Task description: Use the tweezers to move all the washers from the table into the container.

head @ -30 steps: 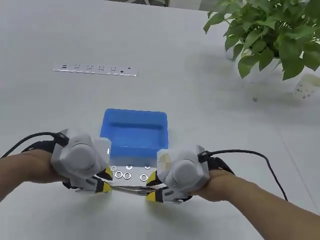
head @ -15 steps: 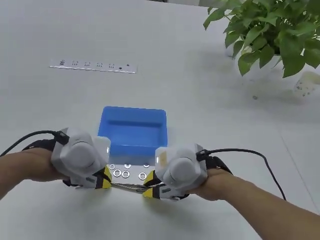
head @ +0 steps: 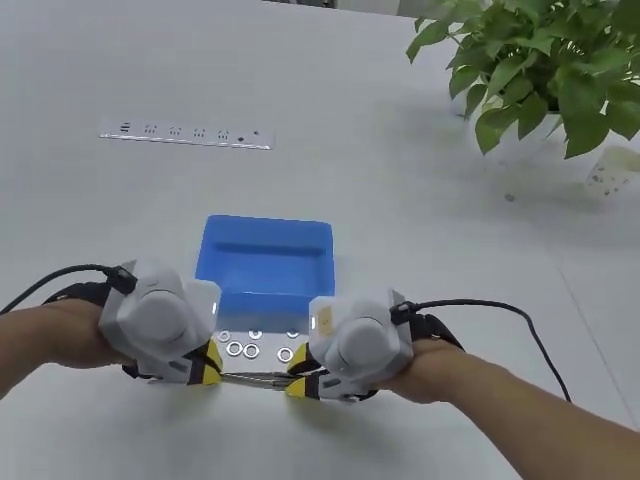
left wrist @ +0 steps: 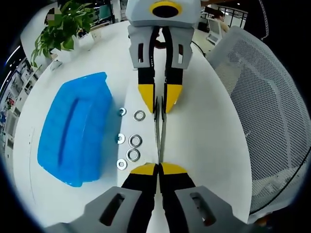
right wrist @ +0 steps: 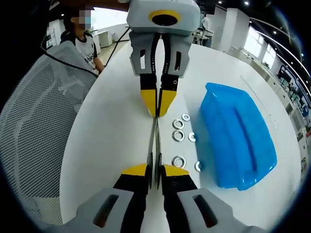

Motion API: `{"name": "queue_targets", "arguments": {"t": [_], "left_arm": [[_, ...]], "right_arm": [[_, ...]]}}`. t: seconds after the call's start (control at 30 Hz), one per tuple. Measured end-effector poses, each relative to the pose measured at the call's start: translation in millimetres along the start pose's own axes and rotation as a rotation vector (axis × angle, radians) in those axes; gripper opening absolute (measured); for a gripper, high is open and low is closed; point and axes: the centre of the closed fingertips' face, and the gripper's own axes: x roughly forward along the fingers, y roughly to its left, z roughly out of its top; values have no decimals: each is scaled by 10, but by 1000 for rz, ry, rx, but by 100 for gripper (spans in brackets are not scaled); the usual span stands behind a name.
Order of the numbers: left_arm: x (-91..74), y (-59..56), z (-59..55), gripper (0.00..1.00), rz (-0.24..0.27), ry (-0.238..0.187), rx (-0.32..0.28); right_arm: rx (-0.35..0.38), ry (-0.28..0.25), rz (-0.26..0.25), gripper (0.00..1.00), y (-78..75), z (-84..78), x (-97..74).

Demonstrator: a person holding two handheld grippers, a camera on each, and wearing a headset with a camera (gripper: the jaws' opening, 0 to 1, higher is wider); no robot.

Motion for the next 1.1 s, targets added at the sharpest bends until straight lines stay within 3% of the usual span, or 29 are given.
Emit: {"name": "queue_targets", "arguments": {"t": [0.6, 1.1], "left_arm": [[-174, -36, 150, 5, 18, -51, -9], [-361, -57, 364, 5, 38, -79, 25]], "right_arm": [[-20, 5, -3, 15, 17, 6, 0], [-27, -14, -9, 15, 28, 75, 18]]}}
